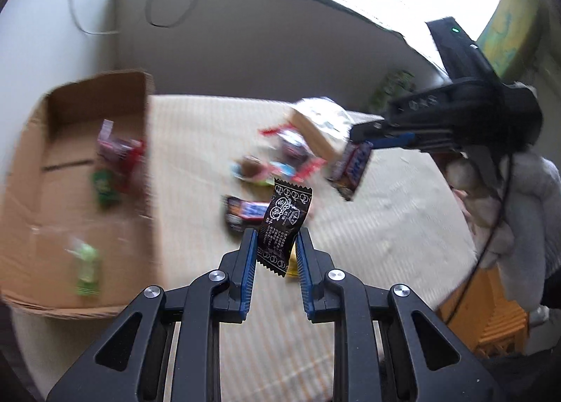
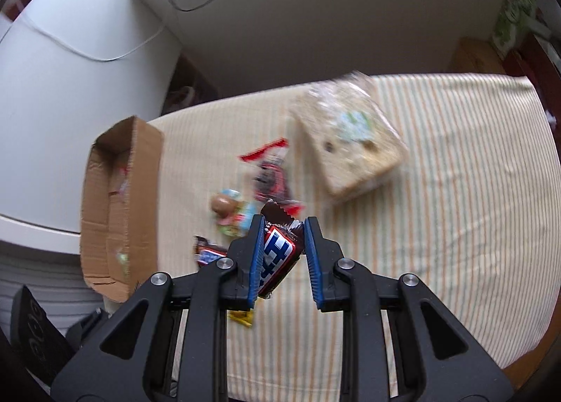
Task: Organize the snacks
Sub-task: 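Carry the black packet and Snickers bar over the cardboard box with both grippers, then open both grippers to drop the black packet and Snickers into the box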
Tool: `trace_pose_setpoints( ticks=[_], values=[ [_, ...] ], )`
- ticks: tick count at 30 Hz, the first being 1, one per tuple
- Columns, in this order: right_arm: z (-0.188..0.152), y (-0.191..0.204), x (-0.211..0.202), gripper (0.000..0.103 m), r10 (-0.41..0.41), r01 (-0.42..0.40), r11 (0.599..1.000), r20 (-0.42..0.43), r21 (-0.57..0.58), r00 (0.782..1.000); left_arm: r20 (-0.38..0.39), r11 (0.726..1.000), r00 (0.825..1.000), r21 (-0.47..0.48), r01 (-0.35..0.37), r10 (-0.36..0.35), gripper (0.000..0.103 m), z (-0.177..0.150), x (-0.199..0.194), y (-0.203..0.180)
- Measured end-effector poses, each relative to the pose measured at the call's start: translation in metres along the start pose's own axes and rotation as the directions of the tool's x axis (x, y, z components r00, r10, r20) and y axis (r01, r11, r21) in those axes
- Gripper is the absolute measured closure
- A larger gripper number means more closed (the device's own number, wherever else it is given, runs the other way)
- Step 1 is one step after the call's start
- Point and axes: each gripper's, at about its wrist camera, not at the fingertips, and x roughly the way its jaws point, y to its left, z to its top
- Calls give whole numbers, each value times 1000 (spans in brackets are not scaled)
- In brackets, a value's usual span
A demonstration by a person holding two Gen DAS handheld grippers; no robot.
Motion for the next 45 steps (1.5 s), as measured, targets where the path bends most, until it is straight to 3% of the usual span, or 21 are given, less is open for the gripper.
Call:
trace_pose_setpoints(
  ticks=[8,16,28,37,40,41,42,45],
  values=[
    [8,64,-4,80,62,-60,990,12,-131,998,44,980,981,-63,-187,190,82,16,-38,52],
    [2,125,-7,80,136,-134,963,-8,-236,991,42,945,951,-135,-297,305,82,25,-58,101],
    [-23,200,20,80,202,-209,912,-57,-352,978,19,923,941,-201,-328,339,82,40,-55,138],
    [-30,215,38,77,196,-210,896,-78,-390,978,14,920,939,-203,-335,345,82,45,-56,139],
    [-28,216,35,73,205,-222,893,-85,-391,975,-6,917,939,-212,-337,343,74,46,-54,140],
    [-28,216,33,66,204,-221,891,-85,-396,975,-4,918,939,-209,-338,345,69,46,-55,140],
    [-28,216,32,57,202,-218,890,-82,-400,976,1,917,937,-205,-343,351,68,47,-56,139],
    [-28,213,27,52,201,-211,888,-68,-409,977,7,918,936,-200,-343,351,68,48,-58,138]
  ],
)
